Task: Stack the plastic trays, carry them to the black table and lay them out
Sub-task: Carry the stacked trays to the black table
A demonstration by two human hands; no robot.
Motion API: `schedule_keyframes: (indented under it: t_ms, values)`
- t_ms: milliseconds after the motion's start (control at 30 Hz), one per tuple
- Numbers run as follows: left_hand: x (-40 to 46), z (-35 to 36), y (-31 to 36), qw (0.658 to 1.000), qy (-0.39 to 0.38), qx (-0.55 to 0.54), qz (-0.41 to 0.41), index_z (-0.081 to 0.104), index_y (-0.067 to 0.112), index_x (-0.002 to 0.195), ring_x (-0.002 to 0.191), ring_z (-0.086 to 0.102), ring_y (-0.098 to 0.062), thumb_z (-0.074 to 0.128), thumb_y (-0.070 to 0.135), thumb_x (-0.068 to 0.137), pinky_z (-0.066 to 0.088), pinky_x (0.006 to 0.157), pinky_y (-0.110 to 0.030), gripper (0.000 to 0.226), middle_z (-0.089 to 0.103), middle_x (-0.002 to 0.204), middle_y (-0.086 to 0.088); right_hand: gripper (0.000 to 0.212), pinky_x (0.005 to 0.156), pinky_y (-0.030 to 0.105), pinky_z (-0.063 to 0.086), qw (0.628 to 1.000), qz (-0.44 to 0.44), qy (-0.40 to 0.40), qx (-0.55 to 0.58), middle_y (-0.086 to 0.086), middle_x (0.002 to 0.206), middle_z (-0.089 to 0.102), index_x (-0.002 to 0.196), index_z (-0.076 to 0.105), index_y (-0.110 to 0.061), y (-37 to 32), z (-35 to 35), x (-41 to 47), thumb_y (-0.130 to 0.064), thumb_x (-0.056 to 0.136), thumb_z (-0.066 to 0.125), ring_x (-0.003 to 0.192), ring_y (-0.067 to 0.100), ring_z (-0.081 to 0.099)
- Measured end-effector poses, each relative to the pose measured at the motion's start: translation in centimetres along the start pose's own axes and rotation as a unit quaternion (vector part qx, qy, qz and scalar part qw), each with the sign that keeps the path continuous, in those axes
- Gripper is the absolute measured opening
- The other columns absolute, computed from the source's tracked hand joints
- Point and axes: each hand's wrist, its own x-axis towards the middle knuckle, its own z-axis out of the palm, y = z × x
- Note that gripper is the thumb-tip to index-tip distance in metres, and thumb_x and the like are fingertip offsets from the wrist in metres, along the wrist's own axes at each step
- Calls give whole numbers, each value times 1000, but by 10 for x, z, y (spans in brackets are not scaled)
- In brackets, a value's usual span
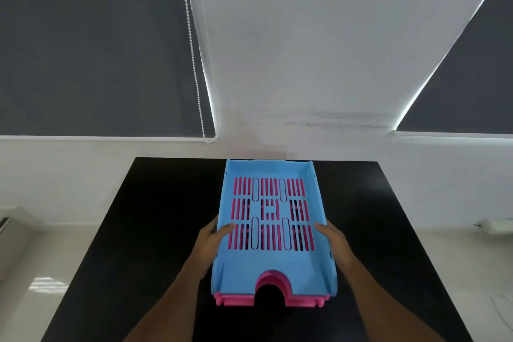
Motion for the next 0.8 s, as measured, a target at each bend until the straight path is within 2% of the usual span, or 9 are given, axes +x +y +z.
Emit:
schedule_keyframes:
  t_ms: [100,167,267,367,533,667,800]
  values:
    - [2,2,3,999,19,40,3,59,16,128,96,75,-36,62,23,95,56,91,-59,34,75,109,-17,34,78,43,59,999,3,13,-33,17,106,75,123,61,-12,-2,-1,1,-26,92,61,90,31,75]
    - [4,4,10,992,50,115,26,58,21,128,88,78,-24,62,24,95,62,81,-49,33,77,105,-10,25,75,40,60,993,-6,54,-105,11,102,77,120,63,-15,-8,1,1,-22,95,60,86,25,77]
    - [5,5,21,968,93,223,69,57,27,128,80,78,-10,65,26,93,64,65,-30,35,76,101,1,18,61,26,57,951,-38,132,-277,-3,94,74,108,64,-20,-23,6,3,-27,91,66,77,11,75]
    - [5,5,28,942,134,291,101,64,24,120,74,77,-3,67,29,91,59,58,-19,29,76,97,5,14,57,19,53,915,-83,178,-352,-8,90,70,100,63,-23,-32,11,4,-30,89,70,72,5,72]
    - [-1,8,31,930,156,302,143,68,17,109,70,75,2,65,26,93,58,57,-16,19,76,89,7,5,50,14,50,910,-120,204,-341,-7,83,72,95,65,-18,-39,29,-1,-23,93,64,61,4,72]
    - [-5,-6,42,918,172,309,178,69,15,109,71,75,0,64,24,93,60,58,-17,18,76,90,4,5,48,13,51,906,-150,210,-335,-5,81,72,93,66,-16,-50,47,-5,-21,93,63,58,3,72]
    - [-17,-35,60,909,202,304,199,68,15,108,69,75,-2,63,21,94,59,53,-17,16,75,88,3,12,46,15,54,901,-201,192,-332,-6,74,69,83,64,-19,-63,83,-6,-16,94,61,57,-6,69]
